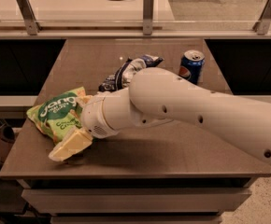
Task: Pick green rice chip bag
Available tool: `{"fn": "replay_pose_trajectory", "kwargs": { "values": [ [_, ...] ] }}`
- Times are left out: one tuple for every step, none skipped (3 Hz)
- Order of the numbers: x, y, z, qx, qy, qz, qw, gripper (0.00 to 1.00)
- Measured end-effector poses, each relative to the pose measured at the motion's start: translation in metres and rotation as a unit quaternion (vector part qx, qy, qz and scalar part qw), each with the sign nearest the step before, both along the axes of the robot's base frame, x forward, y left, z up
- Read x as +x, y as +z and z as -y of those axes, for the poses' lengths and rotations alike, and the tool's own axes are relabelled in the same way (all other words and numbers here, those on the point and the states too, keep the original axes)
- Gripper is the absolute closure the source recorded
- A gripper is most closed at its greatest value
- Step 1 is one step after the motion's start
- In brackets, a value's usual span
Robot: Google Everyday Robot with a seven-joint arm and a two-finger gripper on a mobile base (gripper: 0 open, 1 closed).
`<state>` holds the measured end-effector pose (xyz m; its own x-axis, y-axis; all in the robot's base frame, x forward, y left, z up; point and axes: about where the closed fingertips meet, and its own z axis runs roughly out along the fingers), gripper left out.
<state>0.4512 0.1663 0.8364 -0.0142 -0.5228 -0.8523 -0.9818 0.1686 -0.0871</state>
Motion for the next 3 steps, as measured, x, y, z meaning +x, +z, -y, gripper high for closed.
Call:
{"fn": "replay_pose_trajectory", "kwargs": {
  "values": [
    [-0.0012, 0.0009, -0.0015, 0.0, 0.002, 0.001, 1.0, 0.39],
    [-0.0026, 0.0022, -0.0028, -0.001, 0.003, 0.003, 1.0, 0.63],
    [-0.004, 0.0034, -0.0041, -0.002, 0.004, 0.005, 1.0, 0.86]
  ]
}}
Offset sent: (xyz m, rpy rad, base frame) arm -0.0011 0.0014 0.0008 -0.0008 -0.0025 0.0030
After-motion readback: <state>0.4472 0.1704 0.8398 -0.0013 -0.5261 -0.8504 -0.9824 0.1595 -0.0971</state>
